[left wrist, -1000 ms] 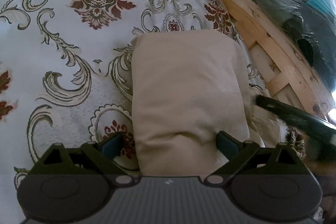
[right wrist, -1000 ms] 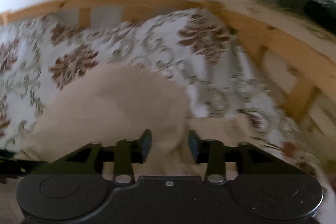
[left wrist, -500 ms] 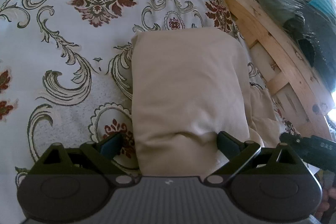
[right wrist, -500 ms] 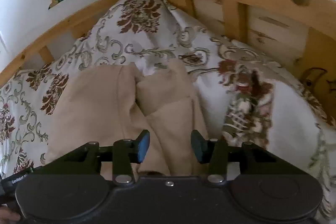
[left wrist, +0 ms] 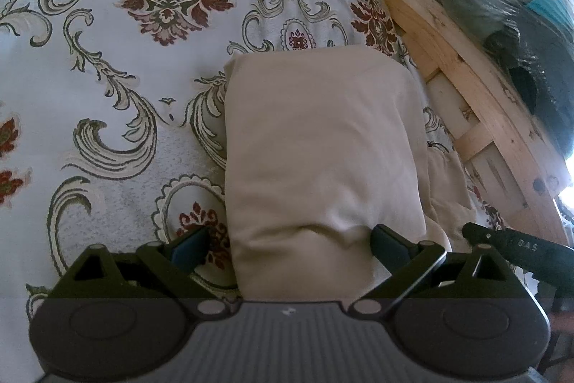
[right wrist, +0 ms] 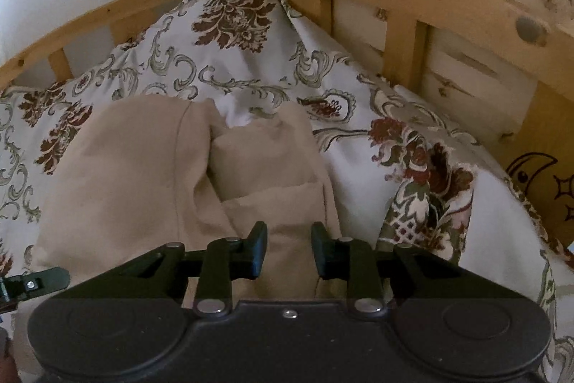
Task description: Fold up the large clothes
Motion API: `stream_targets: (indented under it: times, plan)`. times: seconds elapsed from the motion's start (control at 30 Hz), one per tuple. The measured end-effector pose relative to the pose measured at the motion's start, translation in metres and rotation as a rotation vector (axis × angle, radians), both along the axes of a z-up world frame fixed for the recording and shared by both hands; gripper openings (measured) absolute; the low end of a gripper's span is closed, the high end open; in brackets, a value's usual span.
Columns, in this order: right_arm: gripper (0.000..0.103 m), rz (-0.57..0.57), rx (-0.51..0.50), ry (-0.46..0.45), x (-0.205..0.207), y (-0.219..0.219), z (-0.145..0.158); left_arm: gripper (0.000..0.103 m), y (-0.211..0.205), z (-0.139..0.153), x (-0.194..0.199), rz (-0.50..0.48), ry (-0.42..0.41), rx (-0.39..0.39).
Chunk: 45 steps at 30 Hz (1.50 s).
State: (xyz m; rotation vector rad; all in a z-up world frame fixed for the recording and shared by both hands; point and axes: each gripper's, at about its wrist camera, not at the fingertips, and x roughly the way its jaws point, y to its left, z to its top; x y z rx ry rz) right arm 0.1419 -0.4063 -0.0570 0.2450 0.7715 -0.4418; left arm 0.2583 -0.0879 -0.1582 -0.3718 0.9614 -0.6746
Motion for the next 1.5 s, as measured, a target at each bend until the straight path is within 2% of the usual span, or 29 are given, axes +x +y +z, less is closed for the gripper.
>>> stream_targets:
  times: [0.13, 0.17, 0.2, 0.23, 0.4, 0.5, 0.53, 0.63, 0.73, 0.9, 1.1, 1.2, 1.33, 1.5]
  plan:
    - [0.028, -0.006, 0.007, 0.008, 0.008, -0.006, -0.008, 0.099, 0.001, 0.000, 0.000, 0.001, -0.001, 0.001]
    - [0.025, -0.001, 0.005, 0.008, 0.009, -0.005, -0.009, 0.099, 0.001, 0.000, 0.000, 0.001, -0.001, 0.001]
    - [0.004, 0.008, -0.001, 0.004, 0.010, -0.004, -0.009, 0.099, 0.001, 0.000, 0.000, 0.000, -0.001, 0.001]
    - [0.000, 0.021, -0.004, -0.007, 0.010, -0.003, -0.009, 0.099, 0.001, 0.000, 0.000, 0.000, -0.001, 0.002]
    - [0.000, 0.085, -0.087, -0.050, 0.012, 0.011, -0.003, 0.099, 0.001, 0.000, 0.000, 0.001, -0.002, 0.002]
    - [0.000, 0.057, -0.094, -0.015, 0.012, 0.008, -0.002, 0.099, 0.001, 0.000, 0.000, 0.000, -0.003, 0.002]
    - [0.011, 0.041, -0.068, -0.012, 0.009, 0.005, 0.000, 0.099, 0.001, 0.000, 0.000, 0.001, -0.003, 0.001]
    - [0.032, 0.017, -0.001, -0.037, -0.003, -0.003, 0.003, 0.099, 0.001, 0.000, -0.001, 0.001, -0.003, 0.001]
    - [0.033, 0.003, 0.028, -0.008, -0.002, -0.008, -0.004, 0.099, 0.001, 0.000, -0.001, 0.000, -0.003, 0.003]
    - [0.035, 0.008, 0.012, 0.024, 0.011, -0.006, -0.012, 0.099, 0.001, 0.000, -0.001, 0.002, -0.004, 0.004]
    - [0.031, 0.003, 0.000, 0.032, 0.009, -0.006, -0.011, 0.100, 0.001, 0.000, -0.001, 0.003, -0.004, 0.004]
    - [0.034, -0.006, 0.022, 0.020, 0.009, -0.011, -0.012, 0.100, 0.001, 0.000, -0.001, 0.003, -0.004, 0.004]
    - [0.047, 0.024, -0.001, 0.042, 0.016, -0.004, -0.016, 0.100, 0.001, 0.000, -0.001, 0.004, -0.002, 0.003]
    - [0.046, 0.026, -0.039, 0.063, 0.020, 0.001, -0.018, 0.100, 0.001, 0.001, -0.001, 0.002, -0.003, 0.007]
